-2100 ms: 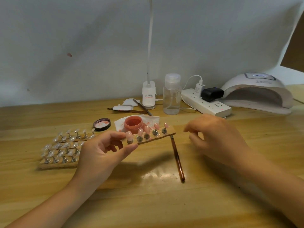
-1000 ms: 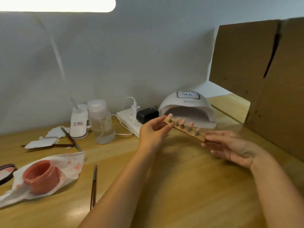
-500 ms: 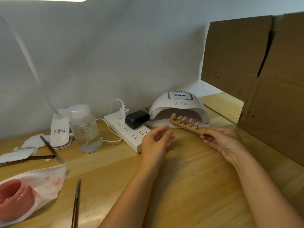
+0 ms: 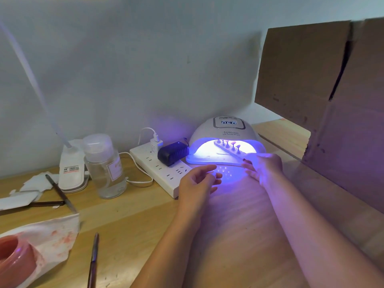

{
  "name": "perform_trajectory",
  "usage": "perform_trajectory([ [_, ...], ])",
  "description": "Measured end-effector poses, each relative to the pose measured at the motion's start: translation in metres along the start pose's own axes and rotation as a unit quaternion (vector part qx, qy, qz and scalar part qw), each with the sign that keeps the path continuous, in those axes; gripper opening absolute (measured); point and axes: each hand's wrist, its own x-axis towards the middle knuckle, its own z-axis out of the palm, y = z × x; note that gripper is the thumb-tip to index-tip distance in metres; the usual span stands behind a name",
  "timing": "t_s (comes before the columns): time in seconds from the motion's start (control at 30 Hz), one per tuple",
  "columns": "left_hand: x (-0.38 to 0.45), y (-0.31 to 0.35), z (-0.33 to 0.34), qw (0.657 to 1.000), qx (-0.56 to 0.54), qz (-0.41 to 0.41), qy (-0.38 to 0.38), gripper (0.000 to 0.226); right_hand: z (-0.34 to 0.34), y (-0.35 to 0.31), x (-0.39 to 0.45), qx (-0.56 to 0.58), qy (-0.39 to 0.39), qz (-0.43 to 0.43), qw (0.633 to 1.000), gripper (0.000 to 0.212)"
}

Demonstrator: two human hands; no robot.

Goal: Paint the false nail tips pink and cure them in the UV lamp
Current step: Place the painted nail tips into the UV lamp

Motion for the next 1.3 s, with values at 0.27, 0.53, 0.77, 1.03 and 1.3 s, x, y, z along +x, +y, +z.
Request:
perform_trajectory([
  [0.27,0.001,0.001,0.001,1.0,-0.008,-0.007,-0.003,0.026,0.014,-0.002,-0.001,0.065,0.035,0.021,0.997,0.028],
  [0.53,0.0,0.001,0.0,1.0,-0.002,-0.003,0.001,0.025,0.023,-0.006,0.001,-0.055,-0.019,-0.051,0.997,0.034],
  [0.77,0.002,0.001,-0.001,1.0,-0.022,-0.017,0.009,0.024,0.022,0.011,-0.003,-0.012,-0.019,-0.099,0.995,0.027],
  [1.03,0.002,0.006,0.002,0.997,-0.059,-0.035,0.02,0.022,0.002,-0.012,-0.024,-0.319,0.018,-0.474,0.82,0.017],
  [1.3,0.0,0.006,0.002,0.999,-0.029,-0.024,0.016,0.022,0.034,-0.067,0.019,-0.529,-0.086,-0.335,0.775,0.044],
])
